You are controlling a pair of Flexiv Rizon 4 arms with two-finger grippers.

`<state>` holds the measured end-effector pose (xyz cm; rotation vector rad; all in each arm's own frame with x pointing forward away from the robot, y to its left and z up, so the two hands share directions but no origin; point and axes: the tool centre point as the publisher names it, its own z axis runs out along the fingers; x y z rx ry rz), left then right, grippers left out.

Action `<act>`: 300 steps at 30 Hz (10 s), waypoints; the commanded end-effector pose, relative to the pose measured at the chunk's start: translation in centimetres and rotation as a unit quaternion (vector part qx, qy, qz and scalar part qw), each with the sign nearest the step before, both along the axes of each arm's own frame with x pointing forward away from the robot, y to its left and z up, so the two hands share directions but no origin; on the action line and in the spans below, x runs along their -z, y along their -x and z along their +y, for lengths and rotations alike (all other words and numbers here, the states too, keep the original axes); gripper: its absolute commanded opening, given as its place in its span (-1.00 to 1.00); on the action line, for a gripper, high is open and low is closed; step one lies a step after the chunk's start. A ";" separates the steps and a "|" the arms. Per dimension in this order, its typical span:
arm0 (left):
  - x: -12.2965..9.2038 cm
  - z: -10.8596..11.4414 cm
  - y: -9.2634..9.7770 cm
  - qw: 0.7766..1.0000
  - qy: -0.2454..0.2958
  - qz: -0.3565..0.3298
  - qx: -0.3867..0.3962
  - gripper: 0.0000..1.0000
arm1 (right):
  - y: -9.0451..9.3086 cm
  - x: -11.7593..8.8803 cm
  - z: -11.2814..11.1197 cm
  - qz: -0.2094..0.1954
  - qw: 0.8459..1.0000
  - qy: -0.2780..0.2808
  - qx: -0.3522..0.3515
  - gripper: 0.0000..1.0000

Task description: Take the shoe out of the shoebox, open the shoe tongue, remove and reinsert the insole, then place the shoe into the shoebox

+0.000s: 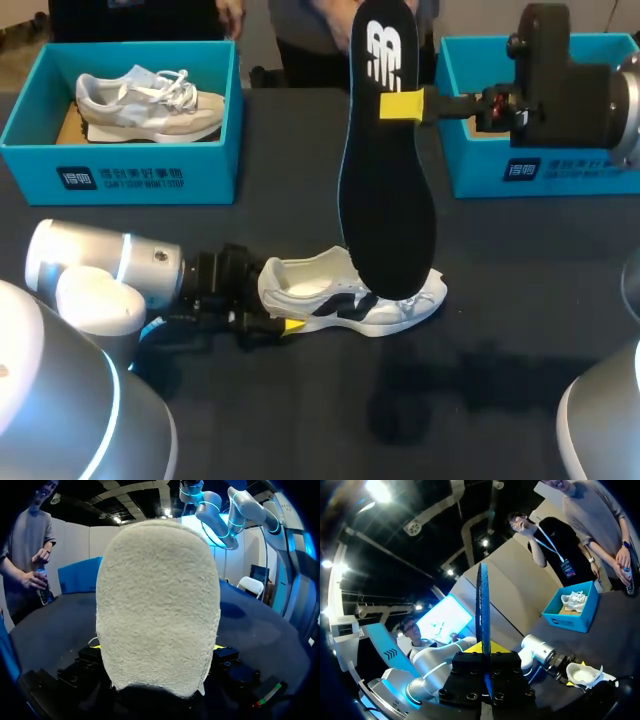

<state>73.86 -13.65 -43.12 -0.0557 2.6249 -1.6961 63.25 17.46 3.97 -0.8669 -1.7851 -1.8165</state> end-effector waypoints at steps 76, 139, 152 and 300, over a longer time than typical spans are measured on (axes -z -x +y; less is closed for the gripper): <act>-6.4 4.5 -1.5 0.946 -0.319 -0.035 -0.052 1.00 | -0.1 0.0 0.3 0.000 1.000 0.000 0.000 -1.00; -12.8 8.0 -2.2 0.867 -0.497 0.010 -0.032 1.00 | -0.1 0.0 0.3 0.000 1.000 0.000 0.000 -1.00; -12.8 8.0 -2.2 0.867 -0.497 0.010 -0.032 1.00 | -0.1 0.0 0.3 0.000 1.000 0.000 0.000 -1.00; -10.0 -3.7 -6.7 0.630 -0.445 -0.226 0.595 -1.00 | -0.1 0.0 0.3 0.000 1.000 0.000 0.000 -1.00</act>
